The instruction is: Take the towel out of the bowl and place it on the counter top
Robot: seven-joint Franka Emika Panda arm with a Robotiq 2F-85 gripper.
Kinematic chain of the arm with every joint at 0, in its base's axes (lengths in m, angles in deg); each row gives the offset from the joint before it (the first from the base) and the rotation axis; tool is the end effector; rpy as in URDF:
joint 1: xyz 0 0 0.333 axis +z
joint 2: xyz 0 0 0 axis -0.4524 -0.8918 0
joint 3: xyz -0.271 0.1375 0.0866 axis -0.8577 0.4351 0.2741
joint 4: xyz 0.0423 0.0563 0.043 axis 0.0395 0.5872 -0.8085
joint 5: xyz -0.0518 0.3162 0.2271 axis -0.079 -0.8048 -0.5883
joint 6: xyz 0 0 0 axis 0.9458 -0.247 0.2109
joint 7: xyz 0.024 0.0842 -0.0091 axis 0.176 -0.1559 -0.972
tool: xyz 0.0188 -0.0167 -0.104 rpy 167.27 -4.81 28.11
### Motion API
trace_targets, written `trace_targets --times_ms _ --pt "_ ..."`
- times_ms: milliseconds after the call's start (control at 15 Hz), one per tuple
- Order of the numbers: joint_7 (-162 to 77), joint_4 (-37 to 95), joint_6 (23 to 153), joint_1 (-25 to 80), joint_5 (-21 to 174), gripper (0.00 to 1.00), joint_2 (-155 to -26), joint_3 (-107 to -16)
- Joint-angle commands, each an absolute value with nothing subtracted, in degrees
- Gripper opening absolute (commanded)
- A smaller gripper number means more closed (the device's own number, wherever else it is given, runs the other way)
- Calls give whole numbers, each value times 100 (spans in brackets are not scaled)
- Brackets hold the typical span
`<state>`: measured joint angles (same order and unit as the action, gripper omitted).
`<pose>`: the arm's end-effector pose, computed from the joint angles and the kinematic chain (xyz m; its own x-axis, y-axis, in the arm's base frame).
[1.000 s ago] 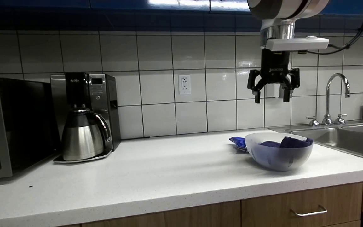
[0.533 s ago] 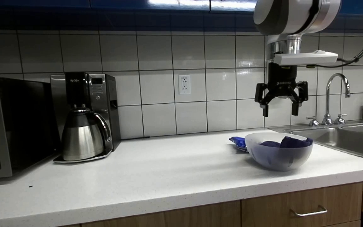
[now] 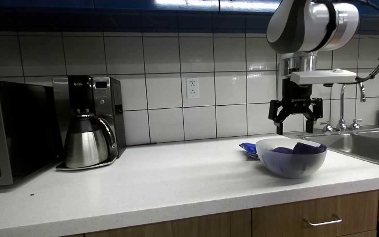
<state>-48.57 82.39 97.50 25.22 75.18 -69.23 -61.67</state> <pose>0.4516 -0.0480 0.3053 0.9965 -0.0631 0.0554 -0.0637 -0.9979 0.0092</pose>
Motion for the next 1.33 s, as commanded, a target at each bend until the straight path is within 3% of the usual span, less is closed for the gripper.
trace_targets --times_ms 0,1000,1067,1133,1267 --pt "-5200 8207 9977 2401 7582 100 -7194 -6206" --pt "-5793 7747 10816 2229 7437 100 -8618 -6160" --pt "-5808 7710 10851 2222 7423 75 -8658 -6138" --pt "-5795 7681 10880 2224 7446 72 -8680 -6131" --pt "-5774 7645 10900 2225 7464 58 -8680 -6110"
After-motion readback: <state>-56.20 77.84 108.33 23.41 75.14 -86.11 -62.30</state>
